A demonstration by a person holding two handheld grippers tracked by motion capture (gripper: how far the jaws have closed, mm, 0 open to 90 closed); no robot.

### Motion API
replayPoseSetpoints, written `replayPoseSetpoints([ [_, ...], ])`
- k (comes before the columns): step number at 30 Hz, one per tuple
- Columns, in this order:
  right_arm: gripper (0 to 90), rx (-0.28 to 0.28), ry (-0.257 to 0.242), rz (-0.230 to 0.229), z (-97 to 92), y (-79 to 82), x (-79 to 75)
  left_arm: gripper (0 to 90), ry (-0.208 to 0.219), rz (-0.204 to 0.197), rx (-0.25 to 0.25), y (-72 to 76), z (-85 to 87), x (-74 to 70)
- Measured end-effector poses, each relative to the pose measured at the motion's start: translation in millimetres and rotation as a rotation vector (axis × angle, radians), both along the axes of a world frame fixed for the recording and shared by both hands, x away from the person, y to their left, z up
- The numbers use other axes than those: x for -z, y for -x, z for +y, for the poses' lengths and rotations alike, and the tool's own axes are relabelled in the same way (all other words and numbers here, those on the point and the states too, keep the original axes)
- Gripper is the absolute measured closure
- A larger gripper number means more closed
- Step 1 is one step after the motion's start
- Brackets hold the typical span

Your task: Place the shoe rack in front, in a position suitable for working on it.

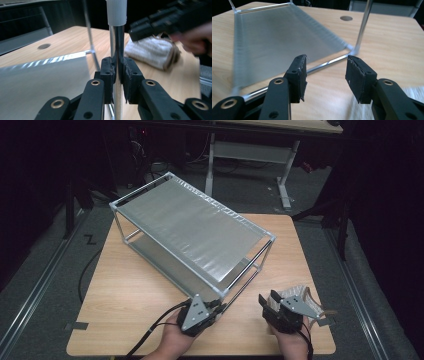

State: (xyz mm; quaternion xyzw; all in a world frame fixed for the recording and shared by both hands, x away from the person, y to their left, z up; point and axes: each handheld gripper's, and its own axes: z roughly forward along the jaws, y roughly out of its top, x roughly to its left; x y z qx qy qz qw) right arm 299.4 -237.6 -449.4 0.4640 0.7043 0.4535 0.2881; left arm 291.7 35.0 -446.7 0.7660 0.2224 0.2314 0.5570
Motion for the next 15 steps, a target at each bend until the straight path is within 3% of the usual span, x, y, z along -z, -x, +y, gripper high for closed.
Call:
replayPoseSetpoints([
  [4, 49.5, 0.017, -0.001, 0.028, -9.6, 4.3, 5.8, 79.3, 0.003, -0.002, -0.002, -17.0, -28.4, 0.0],
  [8, 46.9, 0.023, -0.015, 0.042, -14.0, 5.9, 8.2, 77.5, -0.002, 0.013, -0.015, -23.0, -37.3, -2.1],
  [9, 45.9, 0.009, -0.002, 0.046, -11.5, 7.6, 9.0, 68.5, 0.002, 0.02, -0.019, -22.5, -36.0, -3.1],
  [13, 45.2, -0.02, 0.006, 0.051, -4.3, 11.9, 10.4, 59.0, 0.031, 0.043, -0.012, -12.6, -13.7, -6.1],
  [15, 44.4, -0.044, 0.014, 0.054, 2.9, 16.0, 11.7, 54.3, 0.031, 0.063, -0.021, 0.4, 9.6, -5.0],
])
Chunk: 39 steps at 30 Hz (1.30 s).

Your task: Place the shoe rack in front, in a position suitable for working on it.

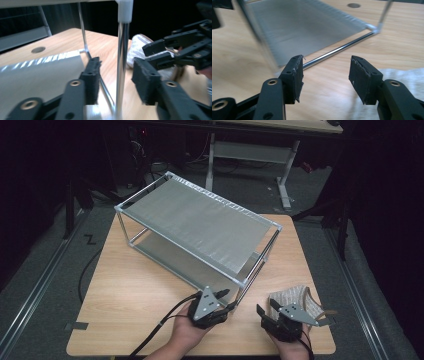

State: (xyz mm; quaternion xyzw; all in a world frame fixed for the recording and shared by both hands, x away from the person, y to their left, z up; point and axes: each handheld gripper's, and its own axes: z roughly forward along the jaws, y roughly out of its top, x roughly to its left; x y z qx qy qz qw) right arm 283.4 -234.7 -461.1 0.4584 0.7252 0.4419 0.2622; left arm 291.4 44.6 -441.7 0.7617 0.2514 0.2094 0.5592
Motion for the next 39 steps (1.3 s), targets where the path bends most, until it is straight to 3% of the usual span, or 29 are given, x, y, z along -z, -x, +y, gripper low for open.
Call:
replayPoseSetpoints([
  [2, 44.3, -0.028, 0.017, 0.001, 8.7, 5.5, 0.9, 52.9, -0.004, -0.002, -0.024, 11.5, 22.5, 3.1],
  [5, 43.7, -0.098, 0.031, 0.005, 31.8, 15.4, 3.0, 51.1, -0.013, 0.016, -0.104, 23.6, 66.0, 10.7],
  [7, 43.6, -0.109, 0.037, 0.0, 36.7, 16.3, 3.0, 51.1, 0.003, 0.024, -0.166, 25.9, 92.3, 17.1],
  [9, 43.8, -0.136, 0.043, -0.019, 51.6, 16.2, 1.1, 51.2, 0.013, 0.044, -0.206, 23.0, 107.4, 22.2],
  [13, 50.1, -0.093, 0.064, -0.095, 70.2, 4.9, -7.8, 51.4, -0.014, 0.059, -0.255, 14.8, 119.9, 30.8],
  [15, 56.8, -0.09, 0.049, -0.095, 73.6, -2.4, -9.9, 51.4, -0.016, 0.064, -0.257, 13.2, 120.5, 32.7],
  [17, 63.4, -0.096, 0.064, -0.097, 77.0, -10.0, -10.0, 51.4, -0.033, 0.059, -0.254, 13.2, 119.2, 33.8],
  [19, 79.6, -0.102, 0.076, -0.093, 76.9, -12.3, -8.7, 51.4, -0.043, 0.057, -0.251, 14.0, 117.9, 34.4],
  [21, 80.0, -0.116, 0.094, -0.099, 74.4, -7.8, -7.6, 51.3, -0.049, 0.054, -0.253, 14.7, 117.7, 34.2],
  [28, 80.8, -0.164, 0.043, -0.075, 34.9, 25.0, -7.4, 50.5, -0.047, 0.031, -0.302, 12.4, 126.8, 30.1],
  [31, 80.6, -0.144, 0.034, -0.083, 18.7, 38.6, -5.9, 50.7, -0.045, 0.008, -0.337, 7.4, 141.7, 20.1],
  [35, 80.5, -0.115, 0.005, -0.079, 9.4, 43.5, -4.3, 51.2, -0.082, -0.035, -0.421, -6.9, 167.7, 6.6],
  [37, 80.5, -0.112, 0.008, -0.082, 10.7, 43.6, -4.4, 51.2, -0.114, -0.04, -0.461, -16.5, 177.1, 6.3],
  [39, 80.5, -0.113, 0.009, -0.082, 11.0, 44.0, -4.2, 51.5, -0.117, -0.044, -0.492, -29.0, 187.7, 9.4],
])
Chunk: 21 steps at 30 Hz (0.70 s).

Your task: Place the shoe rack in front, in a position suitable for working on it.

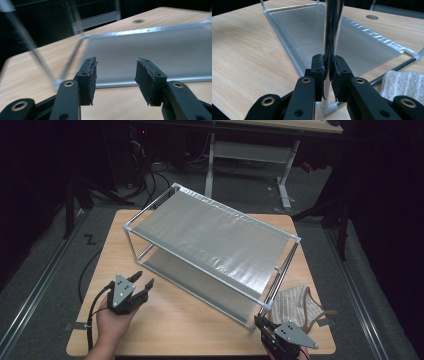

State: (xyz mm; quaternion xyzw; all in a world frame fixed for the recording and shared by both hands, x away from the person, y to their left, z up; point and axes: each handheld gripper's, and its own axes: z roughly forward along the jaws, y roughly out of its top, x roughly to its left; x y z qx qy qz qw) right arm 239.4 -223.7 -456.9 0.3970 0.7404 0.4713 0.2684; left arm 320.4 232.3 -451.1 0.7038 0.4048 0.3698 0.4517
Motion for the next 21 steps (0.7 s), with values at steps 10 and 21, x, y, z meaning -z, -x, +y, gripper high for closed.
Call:
replayPoseSetpoints([
  [10, 80.3, 0.001, -0.003, -0.001, 0.0, 0.7, 0.7, 57.1, 0.021, 0.061, -0.098, -56.1, 35.5, 4.6],
  [21, 80.4, -0.007, -0.006, -0.002, -1.0, 0.3, 1.2, 55.3, 0.03, 0.079, -0.213, -100.6, 50.6, -10.1],
])
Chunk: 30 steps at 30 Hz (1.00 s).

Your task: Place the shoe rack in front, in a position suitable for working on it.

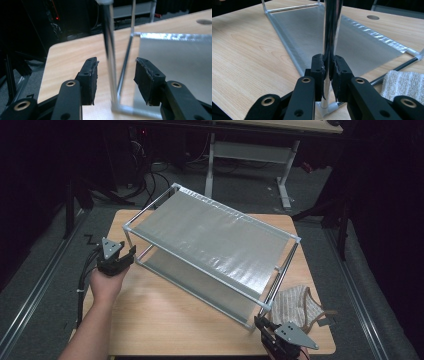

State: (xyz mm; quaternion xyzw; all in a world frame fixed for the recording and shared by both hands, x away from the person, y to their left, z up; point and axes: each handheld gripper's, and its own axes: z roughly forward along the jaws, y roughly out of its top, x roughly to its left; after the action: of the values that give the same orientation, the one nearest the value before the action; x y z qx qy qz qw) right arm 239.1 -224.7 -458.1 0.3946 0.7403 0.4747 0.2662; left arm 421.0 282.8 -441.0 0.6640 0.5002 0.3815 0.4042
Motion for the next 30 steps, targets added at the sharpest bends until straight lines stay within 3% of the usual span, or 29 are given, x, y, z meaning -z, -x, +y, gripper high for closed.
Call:
replayPoseSetpoints([
  [2, 80.4, -0.001, -0.003, 0.0, -0.1, -0.1, 0.2, 60.0, -0.007, 0.017, 0.007, -6.9, -0.2, -0.3],
  [3, 80.4, -0.002, -0.004, 0.001, -0.2, -0.2, 0.2, 60.2, -0.008, 0.002, 0.005, -8.9, -0.7, 0.3],
  [7, 80.3, -0.004, -0.011, 0.004, -1.1, -0.6, 0.6, 70.5, -0.016, 0.007, -0.002, -14.9, 0.1, 0.4],
  [9, 80.4, -0.004, -0.014, 0.004, -1.3, -0.8, 0.8, 78.9, -0.006, -0.006, 0.013, -12.8, 0.7, 0.1],
  [12, 80.4, -0.002, -0.019, 0.008, -2.3, -1.4, 0.8, 79.8, 0.016, -0.009, 0.008, -6.7, 3.4, -0.4],
  [14, 80.4, 0.001, -0.019, 0.01, -2.1, -1.4, 0.6, 79.6, -0.002, -0.011, 0.003, 1.4, 5.4, -1.1],
  [19, 80.5, 0.004, -0.018, 0.009, -3.4, -2.3, 0.6, 79.2, -0.02, -0.027, -0.015, 35.7, 14.7, 1.3],
  [22, 80.5, 0.013, -0.017, 0.009, -5.3, -6.1, 0.6, 79.2, -0.023, -0.046, -0.032, 63.5, 20.2, 4.4],
  [30, 80.6, 0.08, 0.008, 0.018, -8.7, -45.5, -2.3, 78.9, -0.027, -0.07, -0.021, 121.7, 27.5, 8.4],
])
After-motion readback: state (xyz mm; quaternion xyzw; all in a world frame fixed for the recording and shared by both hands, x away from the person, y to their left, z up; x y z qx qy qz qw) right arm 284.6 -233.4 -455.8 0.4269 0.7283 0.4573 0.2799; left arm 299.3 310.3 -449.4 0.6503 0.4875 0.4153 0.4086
